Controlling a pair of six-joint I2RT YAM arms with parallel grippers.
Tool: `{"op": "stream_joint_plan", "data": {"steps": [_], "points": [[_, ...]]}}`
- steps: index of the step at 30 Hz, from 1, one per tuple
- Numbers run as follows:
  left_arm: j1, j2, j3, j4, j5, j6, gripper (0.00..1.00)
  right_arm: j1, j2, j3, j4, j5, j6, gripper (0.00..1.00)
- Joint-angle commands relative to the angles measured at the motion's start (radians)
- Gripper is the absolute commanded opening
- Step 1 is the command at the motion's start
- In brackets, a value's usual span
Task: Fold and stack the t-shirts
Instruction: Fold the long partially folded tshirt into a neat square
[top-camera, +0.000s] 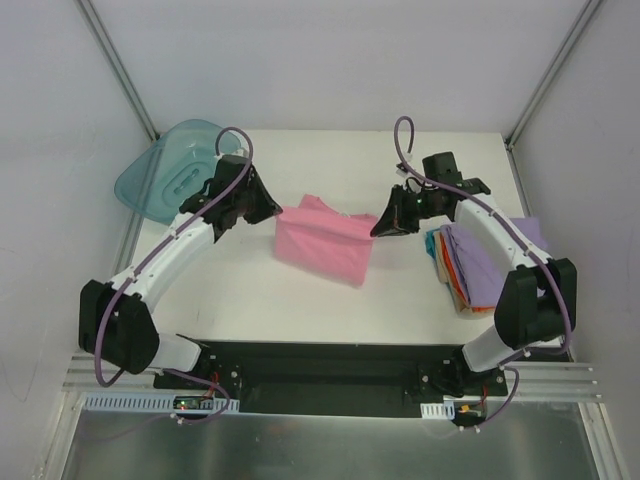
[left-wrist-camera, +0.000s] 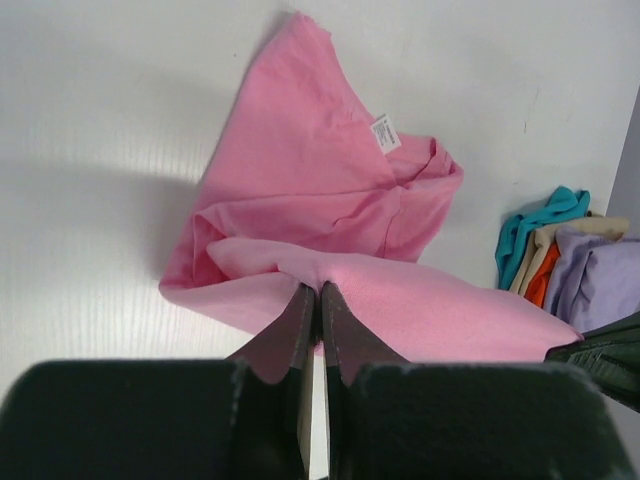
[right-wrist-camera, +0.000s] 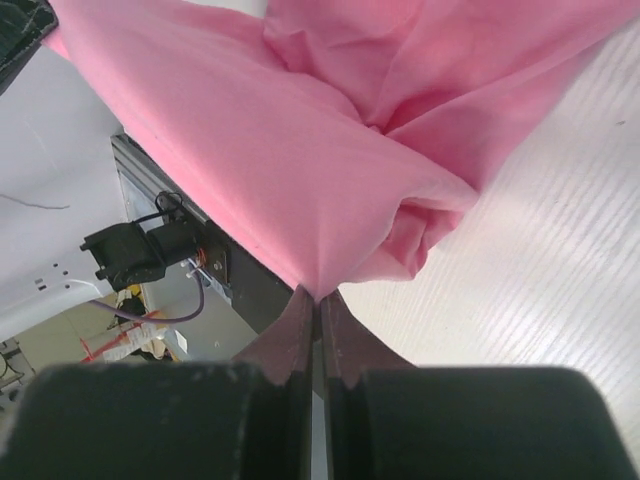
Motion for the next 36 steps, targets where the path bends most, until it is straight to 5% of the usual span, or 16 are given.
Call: {"op": "stream_joint_plan", "data": {"steps": [1,14,18,19,20,21,23,24,27,36], "points": [[0.044,0.100,0.115,0.037,-0.012,0.049,0.00,-0.047,0.090,0.101,-0.038,0.039,-0.033,0.01],[0.096,0.597,0.451,0.034,0.152,0.083,0.00,-0.107,0.455,0.347,-0.019,0.157,0.007,0.02],[0.110,0.696,0.528,0.011,0.174,0.073,0.00,-0.122,0.541,0.434,-0.003,0.122,0.004,0.15],[0.110,0.711,0.555,0.005,0.175,0.072,0.23,-0.126,0.579,0.451,-0.006,0.120,0.005,0.21],[0.114,0.734,0.568,-0.003,0.195,0.072,0.35,-0.129,0.599,0.468,-0.012,0.114,0.007,0.31],[0.116,0.742,0.577,-0.008,0.204,0.073,0.42,-0.136,0.615,0.483,-0.020,0.097,0.008,0.49],[0.116,0.742,0.594,-0.020,0.219,0.079,0.61,-0.141,0.632,0.510,-0.026,0.070,0.008,0.69],[0.116,0.737,0.594,-0.021,0.227,0.081,0.66,-0.141,0.621,0.511,-0.026,0.060,0.002,0.98],[0.114,0.693,0.582,-0.023,0.249,0.081,0.99,-0.136,0.560,0.482,-0.019,0.010,-0.010,0.97],[0.064,0.518,0.419,-0.023,0.282,0.090,0.99,-0.058,0.246,0.174,0.083,0.005,-0.010,0.97]]}}
